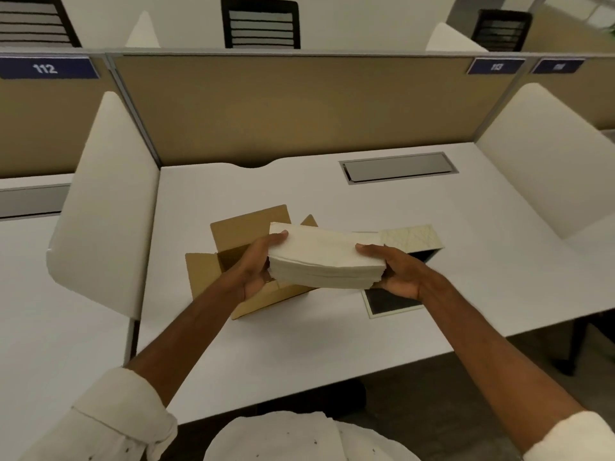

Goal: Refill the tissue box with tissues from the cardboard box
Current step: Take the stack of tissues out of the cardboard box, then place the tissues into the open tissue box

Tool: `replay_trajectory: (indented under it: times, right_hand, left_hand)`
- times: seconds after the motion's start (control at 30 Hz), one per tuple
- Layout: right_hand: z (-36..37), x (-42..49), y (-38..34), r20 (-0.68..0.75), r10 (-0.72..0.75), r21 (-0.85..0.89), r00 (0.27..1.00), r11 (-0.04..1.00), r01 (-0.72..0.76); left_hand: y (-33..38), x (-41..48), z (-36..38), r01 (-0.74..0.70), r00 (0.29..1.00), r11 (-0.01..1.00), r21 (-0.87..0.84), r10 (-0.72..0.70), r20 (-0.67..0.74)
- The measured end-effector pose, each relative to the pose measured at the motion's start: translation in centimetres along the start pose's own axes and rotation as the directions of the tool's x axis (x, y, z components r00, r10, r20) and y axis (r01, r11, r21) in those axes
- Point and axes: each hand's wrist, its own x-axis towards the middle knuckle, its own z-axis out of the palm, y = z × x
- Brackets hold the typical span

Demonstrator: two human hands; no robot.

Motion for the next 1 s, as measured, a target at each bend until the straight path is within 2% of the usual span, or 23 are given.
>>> replay_trajectory:
  times: [0.13,0.3,0.47,0.6,0.77,1.0]
  right_hand:
    - [-3.8,-2.2,-0.3,-0.089,-0.039,0.014,0.995,0.999,0.041]
    - [-9.0,-4.3,-0.6,-0.066,-0.052,0.016,0.996,0.998,0.053]
    - [-15.4,-5.9,-0.9,-0.076,0.005,-0.030,0.997,1.000,-0.007]
    - [-20.0,-6.0,-0.1,-0.100,0.071,-0.088,0.992,0.993,-0.080]
    - [-23.4,-4.7,0.6,-0.129,0.060,-0.124,0.990,0.989,-0.076]
    - [-25.2,-0.9,1.4,-0.161,0.079,-0.084,0.984,0.992,-0.094]
  left_hand:
    - [-1.3,0.3,4.1,0.034,0.999,0.999,-0.020,-0.033,0.041]
    - [-3.0,1.1,8.9,0.073,0.996,0.997,0.021,-0.074,0.055]
    - [-6.9,1.9,14.5,0.143,0.988,0.989,0.034,-0.144,0.050]
    - [-10.7,2.8,18.4,0.178,0.984,0.984,-0.030,-0.177,0.035]
    - [-13.7,4.6,21.4,0.181,0.983,0.974,-0.138,-0.183,-0.003]
    - [-14.8,7.9,22.4,0.152,0.982,0.976,-0.156,-0.167,-0.091]
